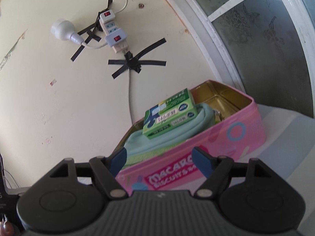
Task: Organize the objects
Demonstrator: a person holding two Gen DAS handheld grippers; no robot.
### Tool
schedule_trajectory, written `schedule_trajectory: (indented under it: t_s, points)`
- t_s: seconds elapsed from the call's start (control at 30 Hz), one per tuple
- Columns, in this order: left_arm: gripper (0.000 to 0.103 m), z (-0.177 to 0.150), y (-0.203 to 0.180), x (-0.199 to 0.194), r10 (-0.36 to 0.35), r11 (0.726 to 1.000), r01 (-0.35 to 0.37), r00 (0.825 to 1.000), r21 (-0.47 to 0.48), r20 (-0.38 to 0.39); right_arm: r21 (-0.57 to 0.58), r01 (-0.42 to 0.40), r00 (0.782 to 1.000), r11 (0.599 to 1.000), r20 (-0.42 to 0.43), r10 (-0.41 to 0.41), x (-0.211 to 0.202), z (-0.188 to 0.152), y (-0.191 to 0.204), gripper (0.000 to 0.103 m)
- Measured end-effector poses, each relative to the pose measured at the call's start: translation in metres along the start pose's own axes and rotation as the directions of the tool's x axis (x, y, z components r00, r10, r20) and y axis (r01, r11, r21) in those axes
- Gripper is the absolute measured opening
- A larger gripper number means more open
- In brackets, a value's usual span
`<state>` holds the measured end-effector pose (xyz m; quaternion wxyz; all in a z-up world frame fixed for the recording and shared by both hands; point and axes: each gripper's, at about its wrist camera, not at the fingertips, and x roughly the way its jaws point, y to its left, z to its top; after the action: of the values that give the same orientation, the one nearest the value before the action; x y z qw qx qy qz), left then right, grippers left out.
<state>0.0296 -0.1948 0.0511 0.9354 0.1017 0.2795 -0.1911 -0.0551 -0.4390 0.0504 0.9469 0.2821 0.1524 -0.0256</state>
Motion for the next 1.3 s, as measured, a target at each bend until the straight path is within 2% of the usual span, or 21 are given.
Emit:
schedule_trajectory:
  t_s: [0.17, 0.27, 0.3, 0.43, 0.57, 0.7, 1.0, 1.13, 1.3]
  points:
    - [0.092, -0.005, 0.002, -0.006, 0.026, 1.0, -0.026, 0.999, -0.006, 0.024, -0.037, 0.022, 1.0, 0.999, 0.008, -0.022, -0.006, -0.003, 0.013, 0.076]
    - [0.092, -0.009, 0.001, -0.008, 0.054, 0.999, -0.054, 0.998, 0.0, 0.04, -0.103, 0.071, 0.997, 0.992, 0.031, -0.069, -0.009, -0.009, 0.027, 0.083]
    - [0.092, -0.011, 0.001, -0.007, 0.067, 0.998, -0.067, 0.997, 0.002, 0.045, -0.126, 0.088, 0.996, 0.988, 0.041, -0.084, -0.01, -0.011, 0.031, 0.089]
    - [0.092, -0.021, 0.007, -0.004, 0.1, 0.995, -0.1, 0.994, -0.003, 0.05, -0.22, 0.16, 0.986, 0.962, 0.085, -0.144, -0.01, -0.024, 0.049, 0.095]
    - [0.092, -0.032, 0.013, -0.001, 0.114, 0.993, -0.115, 0.991, -0.001, 0.066, -0.279, 0.221, 0.973, 0.935, 0.121, -0.194, -0.008, -0.038, 0.061, 0.096]
    - [0.092, -0.044, 0.018, 0.003, 0.136, 0.99, -0.137, 0.988, 0.012, 0.078, -0.275, 0.248, 0.968, 0.929, 0.112, -0.225, -0.001, -0.049, 0.064, 0.096]
    - [0.097, -0.058, 0.025, 0.008, 0.107, 0.994, -0.108, 0.99, 0.004, 0.089, -0.28, 0.315, 0.947, 0.907, 0.15, -0.283, 0.004, -0.076, 0.068, 0.099]
    - [0.097, -0.06, 0.025, 0.007, 0.082, 0.996, -0.083, 0.992, 0.007, 0.094, -0.292, 0.33, 0.94, 0.898, 0.194, -0.282, -0.001, -0.08, 0.073, 0.1]
    - [0.099, -0.061, 0.027, 0.003, 0.084, 0.996, -0.085, 0.99, 0.003, 0.113, -0.268, 0.33, 0.938, 0.905, 0.205, -0.281, -0.004, -0.08, 0.07, 0.103]
